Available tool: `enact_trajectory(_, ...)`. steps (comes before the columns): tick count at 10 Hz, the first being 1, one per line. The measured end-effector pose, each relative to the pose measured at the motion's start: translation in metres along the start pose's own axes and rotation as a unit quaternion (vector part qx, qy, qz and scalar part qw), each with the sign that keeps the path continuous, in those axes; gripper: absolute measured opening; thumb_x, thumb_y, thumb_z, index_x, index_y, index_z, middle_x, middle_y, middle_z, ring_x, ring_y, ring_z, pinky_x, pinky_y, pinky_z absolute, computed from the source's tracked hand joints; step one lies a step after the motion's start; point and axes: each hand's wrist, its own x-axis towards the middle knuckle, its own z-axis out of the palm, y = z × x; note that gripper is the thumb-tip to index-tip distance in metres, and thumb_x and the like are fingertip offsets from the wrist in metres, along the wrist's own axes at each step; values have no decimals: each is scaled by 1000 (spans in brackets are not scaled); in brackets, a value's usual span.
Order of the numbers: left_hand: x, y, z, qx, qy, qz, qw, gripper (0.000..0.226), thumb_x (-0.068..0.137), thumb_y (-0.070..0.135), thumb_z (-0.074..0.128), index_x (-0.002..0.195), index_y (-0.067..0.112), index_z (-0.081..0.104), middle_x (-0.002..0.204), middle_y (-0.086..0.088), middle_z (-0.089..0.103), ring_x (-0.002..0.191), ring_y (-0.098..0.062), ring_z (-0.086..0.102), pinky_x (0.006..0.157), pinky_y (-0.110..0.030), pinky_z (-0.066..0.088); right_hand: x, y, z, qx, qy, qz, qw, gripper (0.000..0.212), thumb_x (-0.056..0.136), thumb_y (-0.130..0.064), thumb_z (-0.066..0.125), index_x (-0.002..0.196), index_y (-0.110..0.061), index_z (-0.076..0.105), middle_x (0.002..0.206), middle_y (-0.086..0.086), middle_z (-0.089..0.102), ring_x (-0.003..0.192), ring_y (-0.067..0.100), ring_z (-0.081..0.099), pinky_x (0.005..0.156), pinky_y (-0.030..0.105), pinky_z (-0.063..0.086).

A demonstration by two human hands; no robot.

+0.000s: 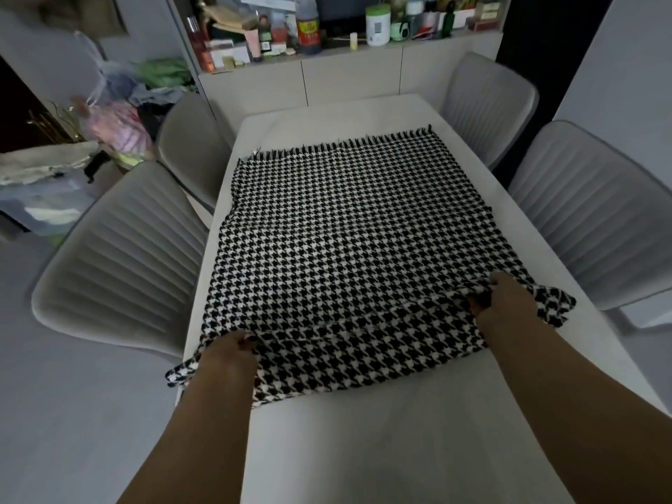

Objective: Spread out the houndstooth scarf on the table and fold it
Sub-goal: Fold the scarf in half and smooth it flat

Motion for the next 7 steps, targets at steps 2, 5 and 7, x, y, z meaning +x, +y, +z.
enact_trajectory(2,22,36,50,-37,-166,-70,983,29,97,9,47,68,12,41,65,1,41,56,-6,39,45,-17,44,38,-42,48,9,-106,-46,993,39,94,-30,53,129,-14,55,123,5,59,96,21,59,78,35,55)
enact_trajectory(5,-8,121,174,-139,-276,91,947,29,99,5,44,70,3,49,55,-5,52,59,-9,49,55,-21,57,50,-126,147,-18,-130,-154,979,16,95,-23,49,83,-14,55,108,6,59,80,17,55,85,35,55)
enact_trajectory(7,-19,165,250,-83,-309,173,931,25,101,6,35,81,6,50,78,-9,58,68,-16,62,84,-34,56,65,-168,222,-84,-170,-200,961,19,97,-16,42,90,-10,58,99,7,61,72,14,56,63,25,50)
